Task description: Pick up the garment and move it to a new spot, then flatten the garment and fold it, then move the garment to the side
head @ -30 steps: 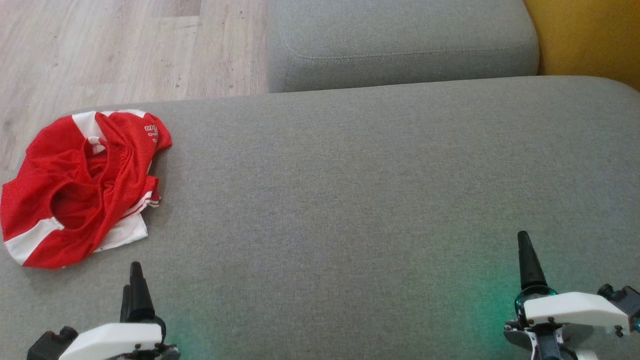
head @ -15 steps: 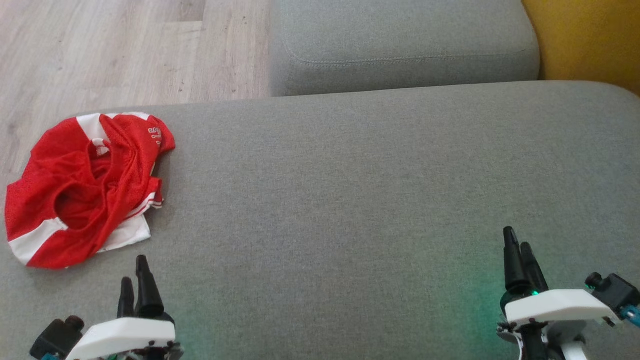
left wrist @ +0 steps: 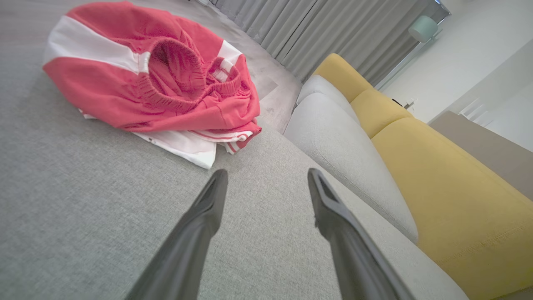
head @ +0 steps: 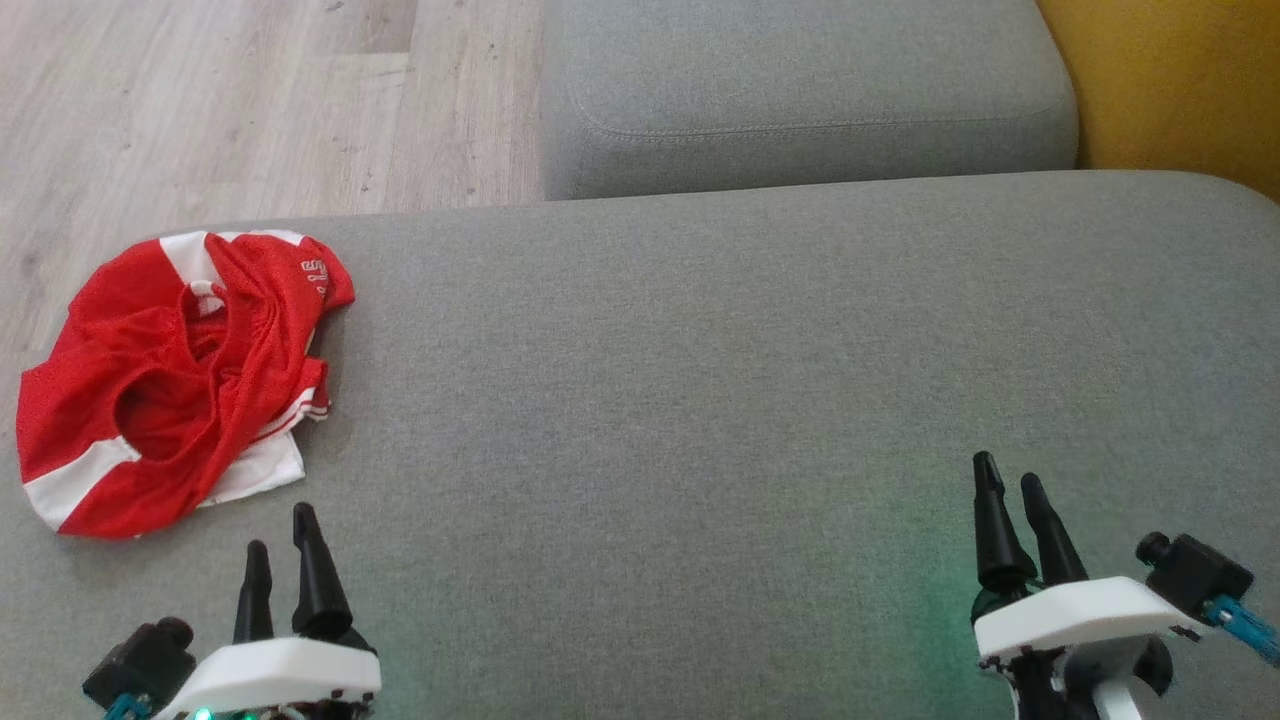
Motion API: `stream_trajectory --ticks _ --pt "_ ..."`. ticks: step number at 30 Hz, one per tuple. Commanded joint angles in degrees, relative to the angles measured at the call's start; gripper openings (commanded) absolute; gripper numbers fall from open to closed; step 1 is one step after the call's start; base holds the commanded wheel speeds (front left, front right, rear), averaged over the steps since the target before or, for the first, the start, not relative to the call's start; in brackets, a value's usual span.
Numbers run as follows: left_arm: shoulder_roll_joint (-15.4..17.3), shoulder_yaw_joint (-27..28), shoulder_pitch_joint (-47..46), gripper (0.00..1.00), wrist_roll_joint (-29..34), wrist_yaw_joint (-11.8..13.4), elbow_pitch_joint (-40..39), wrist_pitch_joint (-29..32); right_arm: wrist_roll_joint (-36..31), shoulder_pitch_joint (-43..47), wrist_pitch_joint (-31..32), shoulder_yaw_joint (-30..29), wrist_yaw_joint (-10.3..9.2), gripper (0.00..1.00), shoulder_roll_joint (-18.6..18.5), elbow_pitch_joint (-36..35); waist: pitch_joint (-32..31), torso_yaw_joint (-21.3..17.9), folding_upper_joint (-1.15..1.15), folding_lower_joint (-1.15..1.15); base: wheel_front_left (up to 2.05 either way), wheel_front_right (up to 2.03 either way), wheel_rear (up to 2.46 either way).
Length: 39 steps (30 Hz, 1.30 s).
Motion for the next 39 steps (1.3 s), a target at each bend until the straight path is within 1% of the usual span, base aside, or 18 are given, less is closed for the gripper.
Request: stream_trajectory --ticks 1,12,16,22,31,39 --pt "0.57 0.59 -1.67 1.0 2.43 0.49 -2.46 -1.09 -2.96 -2.98 -1.17 1.5 0.14 1.0 -0.52 -2.44 -0.03 0.08 0.0 0.0 0.0 0.0 0.0" --pt "0.62 -1.02 -1.58 1.0 11.42 0.43 -3.0 -2.96 -11.95 -3.15 -3.03 2.96 0.15 1.0 -0.57 -2.35 -0.39 0.51 0.0 0.0 0.0 0.0 0.0" --pt "0.64 -1.31 -1.54 1.0 13.76 0.48 -3.0 -3.46 -14.07 -3.17 -3.54 3.71 0.16 1.0 -0.59 -2.15 -0.53 0.62 0.0 0.0 0.0 0.0 0.0" --pt "0.67 -1.9 -1.41 1.0 18.16 0.79 -2.88 -4.48 -18.56 -3.24 -4.55 4.73 0.17 1.0 -0.62 -0.8 -0.62 0.77 0.0 0.0 0.0 0.0 0.0" --pt "0.72 -2.06 -1.15 1.0 23.72 2.02 -1.46 -6.01 -25.55 -3.56 -6.07 4.33 0.18 1.0 -0.67 1.53 -0.84 0.82 0.0 0.0 0.0 0.0 0.0" --pt "0.76 -2.44 -1.28 1.0 29.23 2.46 -0.31 -7.37 -31.21 -3.65 -7.42 3.51 0.2 1.0 -0.71 1.19 -1.04 0.93 0.0 0.0 0.0 0.0 0.0"
